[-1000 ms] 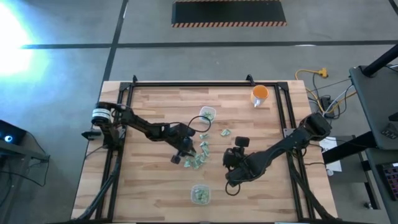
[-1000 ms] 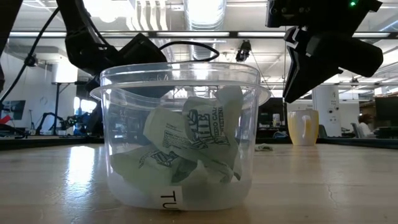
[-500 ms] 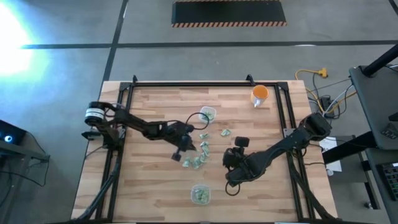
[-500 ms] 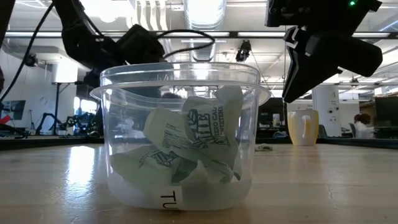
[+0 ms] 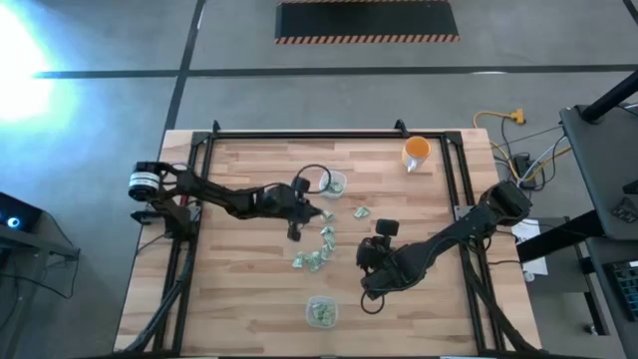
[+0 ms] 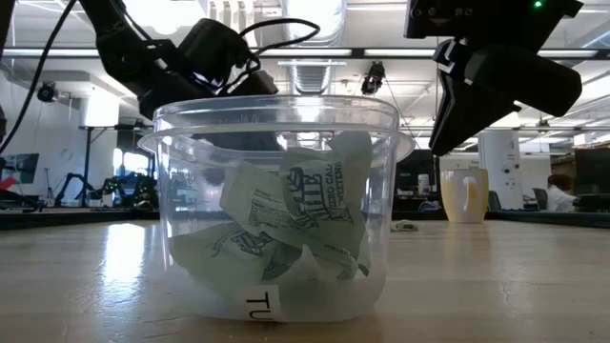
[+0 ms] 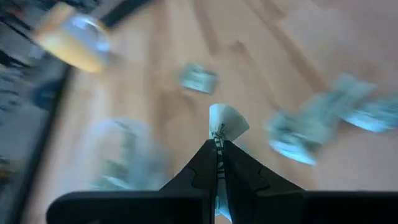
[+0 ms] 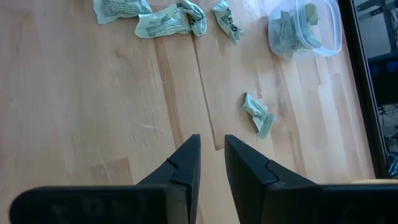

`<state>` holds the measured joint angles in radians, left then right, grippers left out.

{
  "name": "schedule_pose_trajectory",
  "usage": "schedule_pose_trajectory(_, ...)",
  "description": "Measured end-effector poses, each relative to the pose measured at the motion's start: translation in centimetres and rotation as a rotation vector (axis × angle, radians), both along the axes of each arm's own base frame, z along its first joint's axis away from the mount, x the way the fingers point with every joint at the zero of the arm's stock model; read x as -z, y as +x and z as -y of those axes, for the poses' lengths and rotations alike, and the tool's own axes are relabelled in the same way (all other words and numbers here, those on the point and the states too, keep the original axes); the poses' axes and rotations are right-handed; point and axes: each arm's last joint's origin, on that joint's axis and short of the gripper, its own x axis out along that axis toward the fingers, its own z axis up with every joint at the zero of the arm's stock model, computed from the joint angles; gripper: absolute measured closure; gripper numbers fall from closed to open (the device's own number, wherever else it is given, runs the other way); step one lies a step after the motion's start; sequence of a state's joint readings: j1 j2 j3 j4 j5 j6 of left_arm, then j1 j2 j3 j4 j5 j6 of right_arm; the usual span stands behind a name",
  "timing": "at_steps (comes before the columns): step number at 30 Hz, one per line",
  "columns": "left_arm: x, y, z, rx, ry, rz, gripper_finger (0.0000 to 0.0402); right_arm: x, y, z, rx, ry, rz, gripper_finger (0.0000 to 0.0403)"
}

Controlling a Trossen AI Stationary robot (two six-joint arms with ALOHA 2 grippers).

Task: Pick and place items into bin
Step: Put the stevia packet into the top transparent bin

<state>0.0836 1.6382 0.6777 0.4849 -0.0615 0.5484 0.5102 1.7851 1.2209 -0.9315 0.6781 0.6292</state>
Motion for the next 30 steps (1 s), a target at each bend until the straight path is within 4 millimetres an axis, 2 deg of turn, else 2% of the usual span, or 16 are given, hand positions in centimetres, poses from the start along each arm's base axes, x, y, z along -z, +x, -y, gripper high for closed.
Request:
schedule_pose_trajectory(10,-1.9,0.2,-4.1,-0.118,0.037,0.191,0.0398,0.0,0.0,0.0,-0.002,-0.003,0.0,0.0343)
schedule_pose_trajectory(18,-3.2,0.5,-7.1,-0.098,-0.14,0.238,0.0398,0.0,0.0,0.0,-0.003,-0.004,-0.001,0.0345)
schedule_pose_trajectory(30,-5.6,1.7,-9.5,-0.145,-0.303,0.086,0.0398,0.0,0.0,0.0,-0.003,-0.003,0.001,0.0346)
